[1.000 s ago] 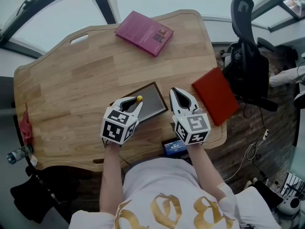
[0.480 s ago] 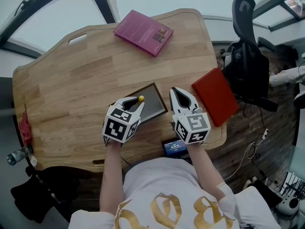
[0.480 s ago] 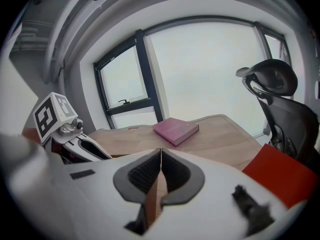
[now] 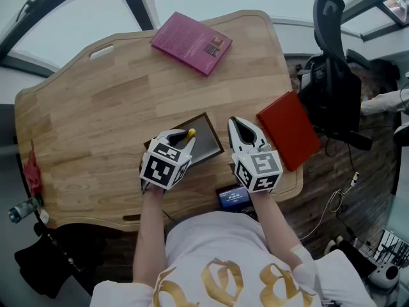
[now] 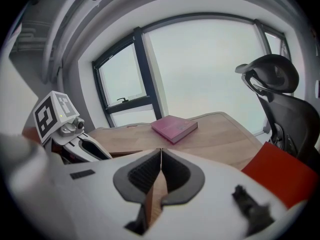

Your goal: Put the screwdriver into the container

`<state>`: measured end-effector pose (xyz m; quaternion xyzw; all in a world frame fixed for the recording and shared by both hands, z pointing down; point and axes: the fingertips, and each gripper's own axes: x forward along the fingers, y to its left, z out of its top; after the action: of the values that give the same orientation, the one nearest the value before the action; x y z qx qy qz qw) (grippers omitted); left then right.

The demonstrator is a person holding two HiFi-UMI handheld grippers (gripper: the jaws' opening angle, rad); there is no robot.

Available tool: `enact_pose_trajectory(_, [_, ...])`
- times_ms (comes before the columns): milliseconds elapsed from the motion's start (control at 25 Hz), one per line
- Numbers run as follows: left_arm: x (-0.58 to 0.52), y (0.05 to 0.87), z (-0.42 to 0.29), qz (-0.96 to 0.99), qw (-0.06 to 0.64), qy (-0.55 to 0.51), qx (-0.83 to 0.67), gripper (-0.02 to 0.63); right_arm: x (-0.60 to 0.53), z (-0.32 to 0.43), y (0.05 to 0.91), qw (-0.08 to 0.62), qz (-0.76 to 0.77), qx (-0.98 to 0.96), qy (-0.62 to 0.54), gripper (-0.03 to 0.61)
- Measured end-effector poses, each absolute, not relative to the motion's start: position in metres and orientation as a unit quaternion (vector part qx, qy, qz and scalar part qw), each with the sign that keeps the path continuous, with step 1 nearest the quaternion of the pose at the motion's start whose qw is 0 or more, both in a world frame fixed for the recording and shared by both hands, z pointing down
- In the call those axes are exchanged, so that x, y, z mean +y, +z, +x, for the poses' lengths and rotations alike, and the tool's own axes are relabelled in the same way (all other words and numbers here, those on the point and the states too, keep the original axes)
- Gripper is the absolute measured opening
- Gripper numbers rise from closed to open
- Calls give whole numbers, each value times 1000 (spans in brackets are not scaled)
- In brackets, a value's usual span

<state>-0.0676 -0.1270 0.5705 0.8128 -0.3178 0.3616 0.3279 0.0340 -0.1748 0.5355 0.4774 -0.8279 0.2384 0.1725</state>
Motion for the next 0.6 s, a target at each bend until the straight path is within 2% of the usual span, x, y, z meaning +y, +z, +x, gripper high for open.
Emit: enact_pose_trajectory(600, [-122,592,-58,802,324,404,-298,75,-183,39,549,181,473,-826,247,31])
